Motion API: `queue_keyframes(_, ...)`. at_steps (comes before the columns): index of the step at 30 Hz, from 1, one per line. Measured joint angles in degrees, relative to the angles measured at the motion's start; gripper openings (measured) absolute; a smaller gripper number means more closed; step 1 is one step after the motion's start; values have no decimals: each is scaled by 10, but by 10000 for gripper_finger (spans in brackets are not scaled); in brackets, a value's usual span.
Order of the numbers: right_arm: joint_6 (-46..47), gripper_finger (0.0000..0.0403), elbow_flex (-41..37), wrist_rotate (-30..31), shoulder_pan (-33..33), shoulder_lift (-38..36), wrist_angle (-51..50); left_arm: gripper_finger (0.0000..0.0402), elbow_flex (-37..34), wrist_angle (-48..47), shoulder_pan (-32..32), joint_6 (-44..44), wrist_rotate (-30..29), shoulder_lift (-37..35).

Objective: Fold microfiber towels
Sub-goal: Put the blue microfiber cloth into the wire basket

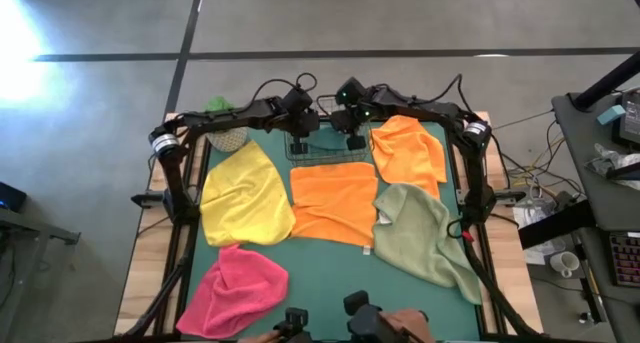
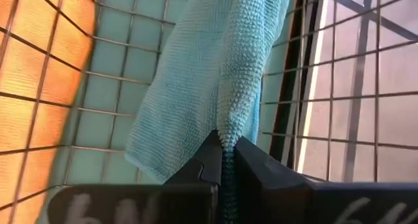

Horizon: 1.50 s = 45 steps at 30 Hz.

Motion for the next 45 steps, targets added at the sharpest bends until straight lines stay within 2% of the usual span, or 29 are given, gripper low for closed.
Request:
queue_keyframes(7,40,9,31,-1,0,-28,-40,0,10,-16,-1,-46,3,-25)
queue_keyframes(13,64,9,45,-11,5,-49,-100,0,18,-67,-12,-102,52,-57)
queue_keyframes(17,94,9,45,-14,14,-65,-122,0,18,-80,-28,-149,64,-74)
queue_keyframes(27,155,9,44,-14,41,-69,-143,0,9,-104,-63,-197,60,-79)
queue_keyframes(33,171,9,44,-2,46,-62,-139,0,2,-102,-64,-202,20,-78)
queue_keyframes(45,199,9,44,0,52,-46,-159,0,2,-105,-69,-248,25,-53)
